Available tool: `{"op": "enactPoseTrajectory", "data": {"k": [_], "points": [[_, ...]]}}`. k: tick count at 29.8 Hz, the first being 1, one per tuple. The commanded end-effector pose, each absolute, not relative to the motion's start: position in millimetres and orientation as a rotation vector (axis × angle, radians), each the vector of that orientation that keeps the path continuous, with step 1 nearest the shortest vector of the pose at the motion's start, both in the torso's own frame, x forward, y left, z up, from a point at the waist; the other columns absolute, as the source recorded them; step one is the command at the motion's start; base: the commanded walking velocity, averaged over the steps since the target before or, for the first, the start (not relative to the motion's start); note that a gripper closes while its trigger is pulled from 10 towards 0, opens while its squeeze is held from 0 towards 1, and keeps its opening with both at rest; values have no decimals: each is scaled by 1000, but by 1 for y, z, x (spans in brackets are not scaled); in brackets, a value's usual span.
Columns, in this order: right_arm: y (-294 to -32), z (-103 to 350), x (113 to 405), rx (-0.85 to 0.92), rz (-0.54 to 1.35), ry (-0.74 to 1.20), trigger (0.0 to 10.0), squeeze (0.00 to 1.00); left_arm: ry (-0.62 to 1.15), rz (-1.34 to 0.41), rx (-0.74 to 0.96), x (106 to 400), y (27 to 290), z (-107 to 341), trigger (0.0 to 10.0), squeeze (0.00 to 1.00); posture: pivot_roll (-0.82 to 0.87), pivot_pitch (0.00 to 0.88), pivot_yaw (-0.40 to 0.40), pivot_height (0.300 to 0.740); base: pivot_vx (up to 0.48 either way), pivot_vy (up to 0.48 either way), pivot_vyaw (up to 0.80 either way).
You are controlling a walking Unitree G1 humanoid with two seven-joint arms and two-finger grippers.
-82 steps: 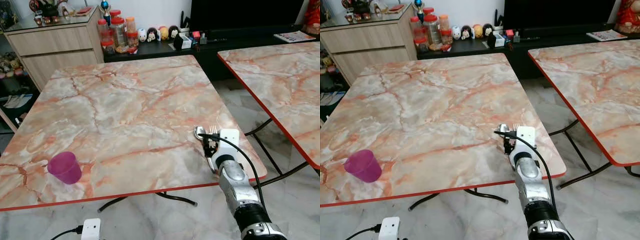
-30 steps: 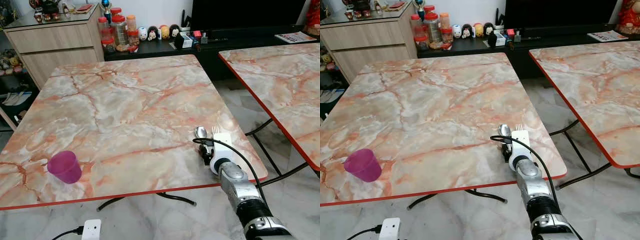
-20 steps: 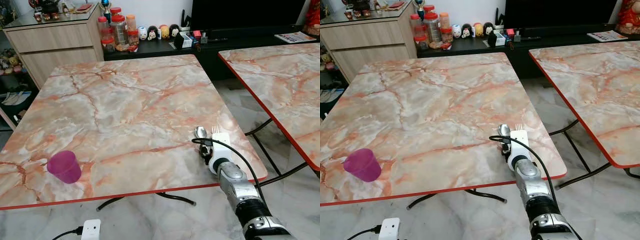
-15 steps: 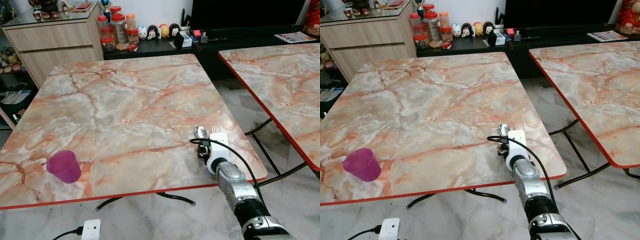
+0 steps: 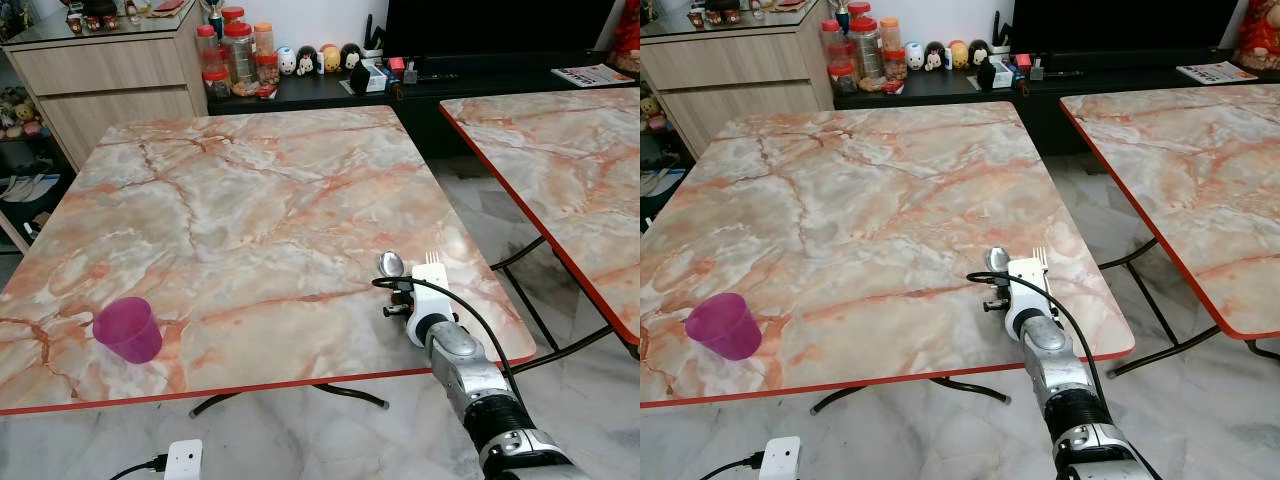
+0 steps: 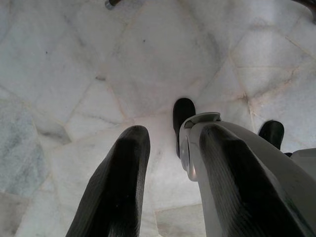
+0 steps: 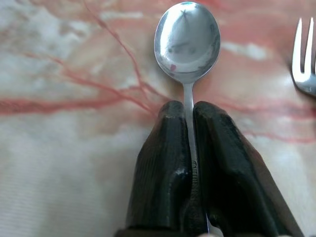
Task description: Setting the table
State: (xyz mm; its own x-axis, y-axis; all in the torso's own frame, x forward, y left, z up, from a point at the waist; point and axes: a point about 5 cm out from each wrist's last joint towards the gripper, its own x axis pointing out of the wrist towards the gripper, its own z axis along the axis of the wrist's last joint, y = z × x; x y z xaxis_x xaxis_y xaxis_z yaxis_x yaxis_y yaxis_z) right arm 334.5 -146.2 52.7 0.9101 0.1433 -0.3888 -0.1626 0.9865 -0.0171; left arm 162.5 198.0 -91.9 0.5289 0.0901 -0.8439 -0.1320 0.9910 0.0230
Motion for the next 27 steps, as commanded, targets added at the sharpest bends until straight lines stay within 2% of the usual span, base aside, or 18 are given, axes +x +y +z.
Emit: {"op": "enactPoseTrajectory", "data": {"k": [1, 4, 5, 11, 27], "points": [[-143, 58, 337, -63, 168, 354, 0, 0, 1030, 145, -48, 158, 200, -94, 10000, 0, 26, 0, 13, 740, 0, 0, 0], [-141, 82, 344, -61, 172, 188, 0, 0, 1018, 144, -45, 161, 201, -92, 10000, 0, 21, 0, 23, 740, 0, 0, 0], [-141, 94, 347, -50, 160, 101, 10000, 0, 1010, 144, -43, 163, 201, -92, 10000, 0, 18, 0, 27, 740, 0, 0, 0], [-146, 112, 351, -49, 107, -10, 10000, 0, 996, 132, -10, 167, 201, -90, 10000, 0, 14, 0, 33, 740, 0, 0, 0], [-147, 113, 349, -72, 99, -56, 10000, 0, 994, 161, 7, 164, 204, -90, 10000, 0, 13, 0, 31, 740, 0, -459, 0]]}}
